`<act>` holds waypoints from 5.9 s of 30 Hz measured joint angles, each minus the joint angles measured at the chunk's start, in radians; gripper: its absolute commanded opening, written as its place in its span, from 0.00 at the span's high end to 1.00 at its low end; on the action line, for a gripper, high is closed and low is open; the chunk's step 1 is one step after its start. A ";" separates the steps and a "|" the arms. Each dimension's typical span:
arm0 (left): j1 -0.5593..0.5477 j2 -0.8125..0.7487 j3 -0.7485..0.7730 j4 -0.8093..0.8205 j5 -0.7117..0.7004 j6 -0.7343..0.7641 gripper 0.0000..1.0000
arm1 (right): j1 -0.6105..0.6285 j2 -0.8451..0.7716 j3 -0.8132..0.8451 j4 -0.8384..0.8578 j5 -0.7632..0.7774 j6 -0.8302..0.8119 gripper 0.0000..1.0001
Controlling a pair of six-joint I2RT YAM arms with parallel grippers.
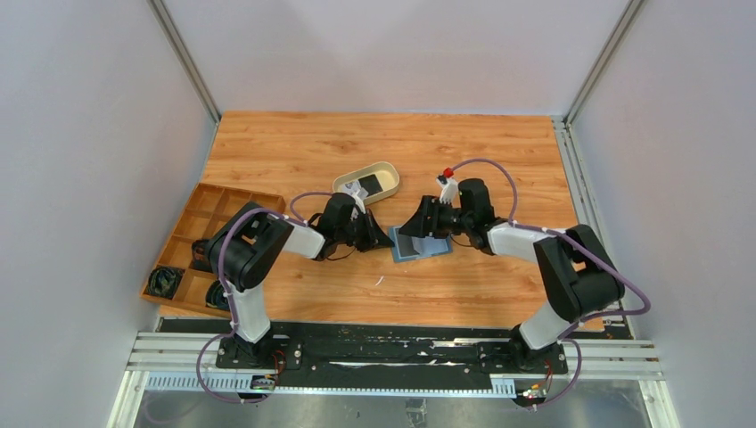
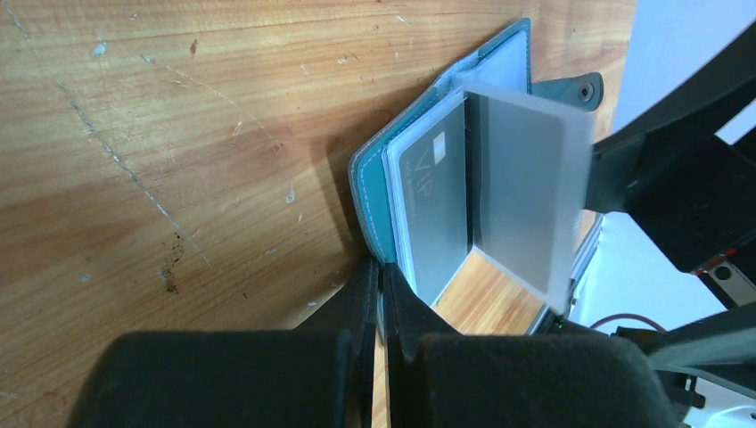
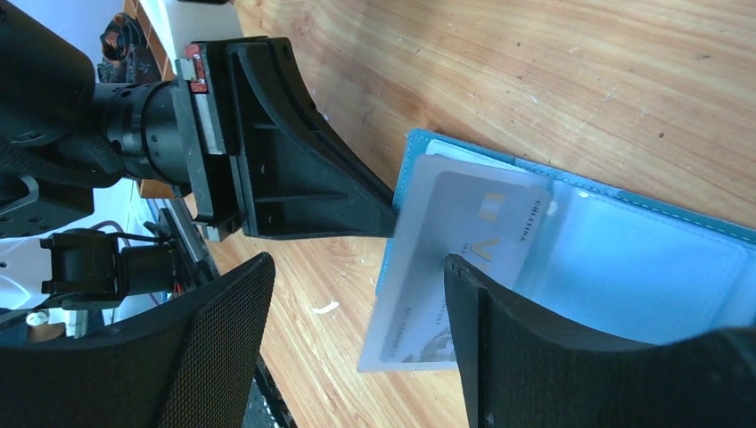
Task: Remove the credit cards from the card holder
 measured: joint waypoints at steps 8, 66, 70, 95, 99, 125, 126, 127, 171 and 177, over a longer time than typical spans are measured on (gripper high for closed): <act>0.000 0.002 0.001 0.003 0.003 0.000 1.00 | 0.027 0.085 0.033 0.005 -0.027 0.023 0.25; 0.000 0.019 0.023 -0.007 0.026 0.011 1.00 | -0.083 0.282 -0.183 0.641 -0.178 0.356 0.32; 0.001 0.020 0.024 -0.009 0.027 0.011 1.00 | -0.072 0.306 -0.151 0.633 -0.192 0.359 0.32; 0.003 0.023 0.027 -0.009 0.031 0.011 1.00 | -0.067 0.320 -0.063 0.480 -0.250 0.349 0.37; 0.003 0.024 0.027 -0.008 0.032 0.011 1.00 | -0.077 0.319 -0.063 0.460 -0.266 0.333 0.41; 0.003 0.031 0.027 0.003 0.039 0.011 1.00 | -0.204 0.319 -0.107 0.414 -0.323 0.282 0.74; 0.003 0.032 0.028 0.005 0.041 0.011 1.00 | -0.218 0.319 -0.110 0.403 -0.325 0.274 0.77; 0.003 0.032 0.028 0.005 0.041 0.011 1.00 | -0.222 0.320 -0.111 0.396 -0.326 0.264 0.79; 0.164 -0.191 -0.214 -0.041 0.016 0.054 1.00 | 0.038 0.498 0.968 -0.522 0.009 -0.072 1.00; 0.180 -0.256 -0.218 -0.150 0.000 0.117 1.00 | 0.095 0.645 1.117 -0.543 0.051 -0.029 1.00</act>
